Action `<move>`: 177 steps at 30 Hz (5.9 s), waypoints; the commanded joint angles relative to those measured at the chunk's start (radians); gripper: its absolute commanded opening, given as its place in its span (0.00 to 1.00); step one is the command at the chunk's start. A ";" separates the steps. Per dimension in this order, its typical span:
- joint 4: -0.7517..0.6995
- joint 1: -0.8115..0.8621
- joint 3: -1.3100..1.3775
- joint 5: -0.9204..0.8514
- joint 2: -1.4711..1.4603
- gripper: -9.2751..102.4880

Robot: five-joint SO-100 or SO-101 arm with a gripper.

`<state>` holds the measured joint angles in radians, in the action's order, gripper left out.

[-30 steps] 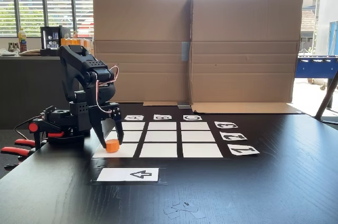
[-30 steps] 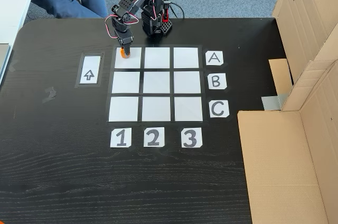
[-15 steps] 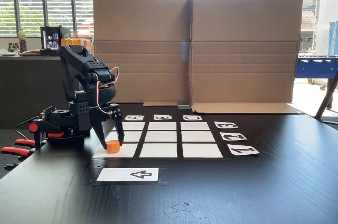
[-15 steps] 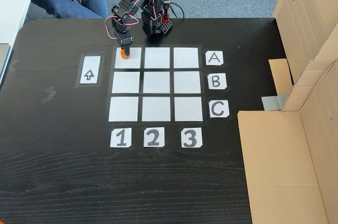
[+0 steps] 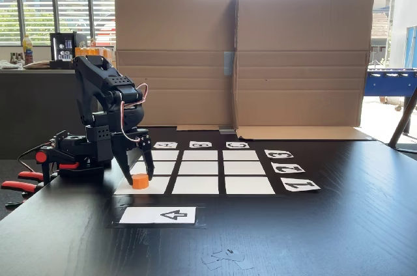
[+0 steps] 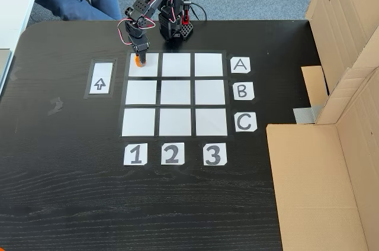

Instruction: Pick up the round, orange token and place it in the grid on square A1.

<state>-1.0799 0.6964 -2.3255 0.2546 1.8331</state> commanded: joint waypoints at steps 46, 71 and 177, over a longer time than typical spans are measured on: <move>-0.110 0.476 0.334 -0.014 0.532 0.37; -0.120 0.874 -0.328 -0.229 1.104 0.34; -0.123 0.914 -0.543 -0.175 1.393 0.21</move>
<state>-1.2042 1.6076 -2.8670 0.0721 3.2214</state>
